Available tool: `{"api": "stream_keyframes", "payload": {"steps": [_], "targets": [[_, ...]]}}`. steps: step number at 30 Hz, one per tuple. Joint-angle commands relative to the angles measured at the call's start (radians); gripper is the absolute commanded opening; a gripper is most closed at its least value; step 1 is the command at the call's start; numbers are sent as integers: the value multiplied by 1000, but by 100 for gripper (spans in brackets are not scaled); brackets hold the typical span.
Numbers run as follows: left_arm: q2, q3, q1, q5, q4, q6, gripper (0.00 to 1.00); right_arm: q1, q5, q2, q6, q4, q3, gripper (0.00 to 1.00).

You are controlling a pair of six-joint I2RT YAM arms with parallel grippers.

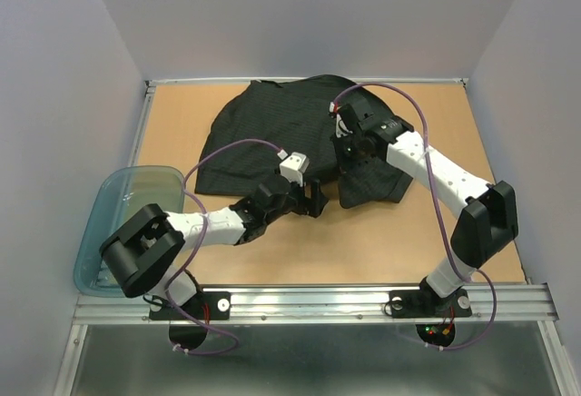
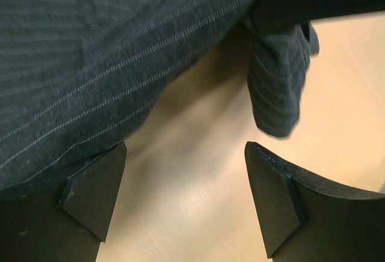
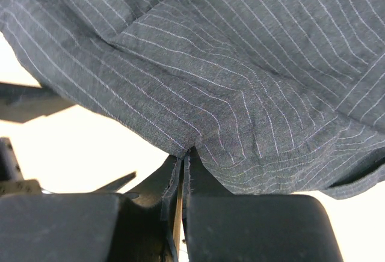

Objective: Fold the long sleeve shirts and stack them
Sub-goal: Flatten the shirt out

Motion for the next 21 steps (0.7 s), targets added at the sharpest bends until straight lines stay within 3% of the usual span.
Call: {"api": "stream_keyframes", "payload": {"steps": [1, 5, 13, 21], "targets": [[38, -9, -7, -140, 277, 119, 92, -9, -53, -2, 1, -6, 87, 1], [98, -35, -5, -205, 425, 196, 92, -16, -83, -8, 9, -3, 93, 1], [228, 59, -4, -216, 489, 239, 92, -25, -121, -16, 18, -3, 85, 1], [240, 92, 2, -67, 528, 262, 87, -34, -116, -19, 16, -4, 77, 1]]}}
